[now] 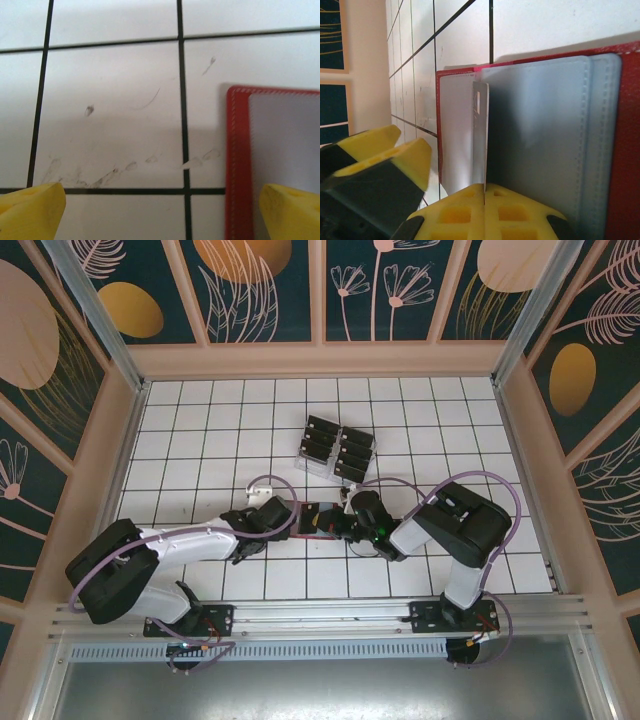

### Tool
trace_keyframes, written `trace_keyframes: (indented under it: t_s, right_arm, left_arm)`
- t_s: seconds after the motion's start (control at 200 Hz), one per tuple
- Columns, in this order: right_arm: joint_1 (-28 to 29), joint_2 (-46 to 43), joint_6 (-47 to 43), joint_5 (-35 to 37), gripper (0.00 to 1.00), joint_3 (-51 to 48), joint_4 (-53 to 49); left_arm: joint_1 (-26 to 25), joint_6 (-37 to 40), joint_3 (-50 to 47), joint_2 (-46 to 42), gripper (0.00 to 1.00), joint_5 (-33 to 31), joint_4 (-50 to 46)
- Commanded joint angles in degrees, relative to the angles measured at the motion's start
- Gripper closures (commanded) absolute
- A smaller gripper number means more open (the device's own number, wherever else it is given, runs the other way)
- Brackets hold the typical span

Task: Put the credit cards into the card holder
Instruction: Insert the credit card into the card slot.

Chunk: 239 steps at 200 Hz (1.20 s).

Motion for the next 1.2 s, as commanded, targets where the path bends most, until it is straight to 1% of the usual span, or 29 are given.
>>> trace_keyframes:
  t_s: [0.0,0.14,0.355,0.716,0.856,1.021,1.106,1.191]
  right_arm:
    - [0.7,0.7,0.3,-0.9,1.00,-1.2,-2.5]
    - [0.7,1.1,0.4,-1.0,1.00,-1.2,-2.2]
    - [0.7,1.0,0.3,-1.0,1.00,-1.2,-2.3]
    - [0.7,0.6,-0.1,-1.0,1.00,-0.6,-4.0]
    - [0.7,-0.4,-0.8,-0.7,0.89,-0.2,-5.7]
    - [0.7,-2.8,-2.9,0.8,0.75,1.0,-10.6]
    - [0.6,-3.9,-4.1,1.8,0.71,1.8,-13.5]
    - [0.7,-4.8,-5.1,2.9,0.68,2.4,-16.2]
  left_arm:
    - [0.0,2.8,2.3,-0.9,0.01,-0.6,-0.7]
    - [0.0,6.0,2.2,0.3,0.01,1.9,1.6]
    - [0.0,6.6,0.6,2.2,0.01,2.7,3.0]
    - [0.0,1.6,-0.7,5.0,0.01,0.6,1.2]
    - [0.0,0.9,-1.3,4.8,0.01,0.8,1.4]
    - [-0.1,0.8,-1.6,4.6,0.01,1.1,1.5]
    - [0.0,0.8,-1.6,4.5,0.01,1.2,1.6]
    - [0.0,0.5,-1.6,4.4,0.01,1.3,1.7]
